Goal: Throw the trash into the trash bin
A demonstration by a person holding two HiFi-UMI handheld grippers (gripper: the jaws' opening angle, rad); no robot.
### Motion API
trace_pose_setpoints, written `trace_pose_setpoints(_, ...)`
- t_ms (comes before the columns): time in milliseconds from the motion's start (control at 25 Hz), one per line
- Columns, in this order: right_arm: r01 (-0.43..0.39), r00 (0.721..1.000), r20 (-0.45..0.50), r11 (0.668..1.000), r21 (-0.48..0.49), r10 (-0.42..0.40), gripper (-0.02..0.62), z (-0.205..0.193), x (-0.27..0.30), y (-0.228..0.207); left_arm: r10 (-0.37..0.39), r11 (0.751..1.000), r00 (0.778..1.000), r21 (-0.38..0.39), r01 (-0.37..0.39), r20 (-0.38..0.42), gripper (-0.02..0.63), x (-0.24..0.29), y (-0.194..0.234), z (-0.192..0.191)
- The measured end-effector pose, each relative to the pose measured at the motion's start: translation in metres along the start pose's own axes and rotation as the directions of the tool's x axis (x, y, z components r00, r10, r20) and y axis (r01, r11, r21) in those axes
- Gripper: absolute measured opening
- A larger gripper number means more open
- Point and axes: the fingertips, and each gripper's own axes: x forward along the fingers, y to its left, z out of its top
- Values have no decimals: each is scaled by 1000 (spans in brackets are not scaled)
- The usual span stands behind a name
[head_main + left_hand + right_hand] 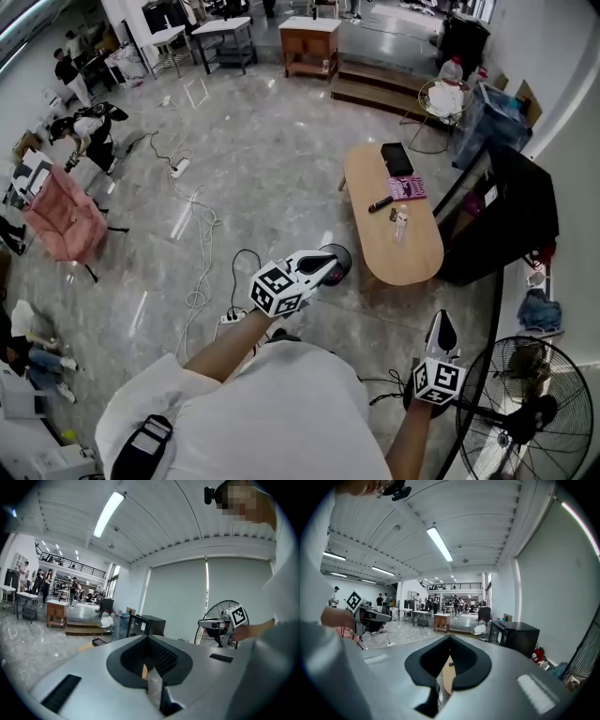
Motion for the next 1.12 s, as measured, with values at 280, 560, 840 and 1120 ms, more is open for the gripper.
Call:
trace_pose_setpoints(280, -55, 998, 12, 998, -12, 55, 11, -8, -4, -6, 29, 1000, 1000, 9, -29, -1, 6, -1, -17, -12)
trace_pose_setpoints(560, -75, 997, -15, 997, -9, 75, 11, -16, 9, -9, 48, 999, 999, -17, -49, -17, 6, 6, -11, -18)
trace_pose_setpoints(840, -69, 997, -44, 998, -13, 69, 11, -19, 37, -15, 51, 998, 998, -37, -52, -20, 6, 23, 13, -21)
trace_pose_setpoints(1120, -60, 996, -63, 998, -22, 58, 11, -15, 89, -21, 37, 999, 999, -39, -37, -24, 6, 56, 57, -8)
